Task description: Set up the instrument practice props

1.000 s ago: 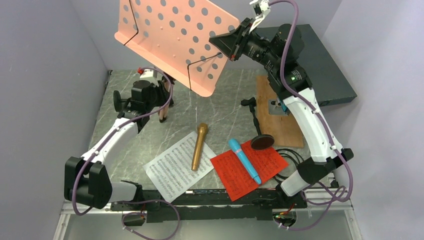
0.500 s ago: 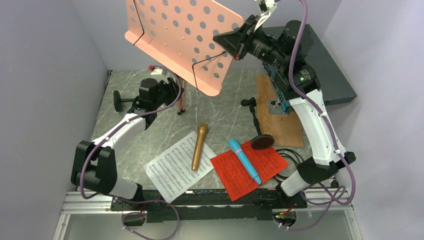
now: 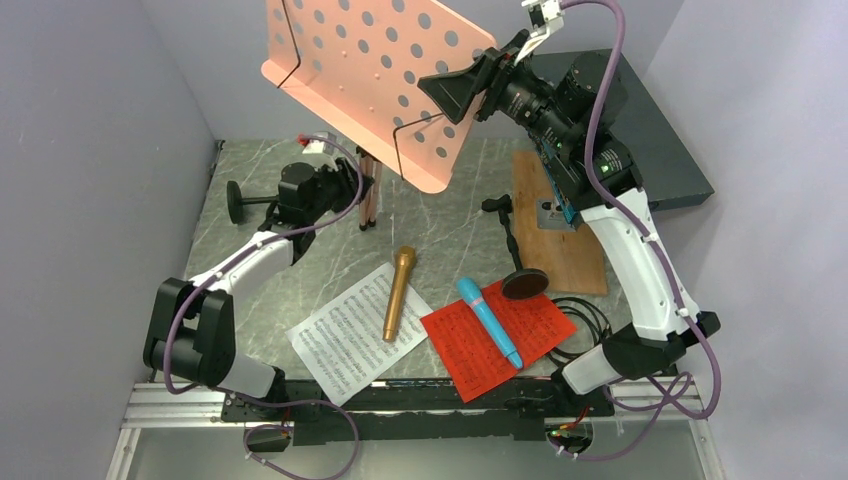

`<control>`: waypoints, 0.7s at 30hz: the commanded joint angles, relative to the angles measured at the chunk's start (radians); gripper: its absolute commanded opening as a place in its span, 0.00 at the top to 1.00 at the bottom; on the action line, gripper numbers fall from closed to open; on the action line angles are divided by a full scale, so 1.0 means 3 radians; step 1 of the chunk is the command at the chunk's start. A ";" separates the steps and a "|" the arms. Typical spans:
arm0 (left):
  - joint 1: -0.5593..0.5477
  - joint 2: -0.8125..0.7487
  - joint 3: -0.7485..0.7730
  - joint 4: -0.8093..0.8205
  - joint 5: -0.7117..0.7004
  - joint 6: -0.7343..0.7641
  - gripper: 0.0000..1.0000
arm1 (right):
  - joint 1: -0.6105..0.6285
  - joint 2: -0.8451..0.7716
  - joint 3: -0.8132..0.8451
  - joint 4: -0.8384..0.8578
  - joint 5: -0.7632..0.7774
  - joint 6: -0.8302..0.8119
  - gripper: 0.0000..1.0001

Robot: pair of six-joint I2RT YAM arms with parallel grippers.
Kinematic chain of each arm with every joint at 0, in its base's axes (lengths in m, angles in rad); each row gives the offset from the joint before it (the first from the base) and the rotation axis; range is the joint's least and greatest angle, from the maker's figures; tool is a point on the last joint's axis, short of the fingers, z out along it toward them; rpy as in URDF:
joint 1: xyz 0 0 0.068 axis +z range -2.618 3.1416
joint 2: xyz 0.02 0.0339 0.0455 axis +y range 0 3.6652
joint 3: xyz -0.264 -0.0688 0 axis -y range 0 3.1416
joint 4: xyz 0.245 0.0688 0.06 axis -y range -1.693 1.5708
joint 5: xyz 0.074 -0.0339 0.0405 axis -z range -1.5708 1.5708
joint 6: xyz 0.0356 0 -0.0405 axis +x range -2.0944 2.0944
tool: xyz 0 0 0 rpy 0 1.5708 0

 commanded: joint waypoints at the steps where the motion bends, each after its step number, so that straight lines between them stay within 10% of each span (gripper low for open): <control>1: -0.0084 0.0040 -0.0037 0.0076 0.0318 -0.0227 1.00 | 0.0006 -0.0153 -0.0048 0.0031 0.0397 -0.0055 0.12; 16: -0.0122 -0.0097 -0.0316 0.0136 -0.0091 -0.0280 1.00 | 0.0001 -0.0532 -0.0209 -0.0294 0.0758 -0.0299 0.01; 18: -0.0122 -0.0093 -0.0364 0.0184 -0.0107 -0.0335 1.00 | 0.0000 -0.0469 -0.0166 -0.0260 0.0657 -0.0295 0.08; 21: -0.0122 -0.0064 -0.0349 0.0199 -0.0030 -0.0320 1.00 | 0.0001 -0.0310 -0.0010 -0.0252 0.0486 -0.0220 0.44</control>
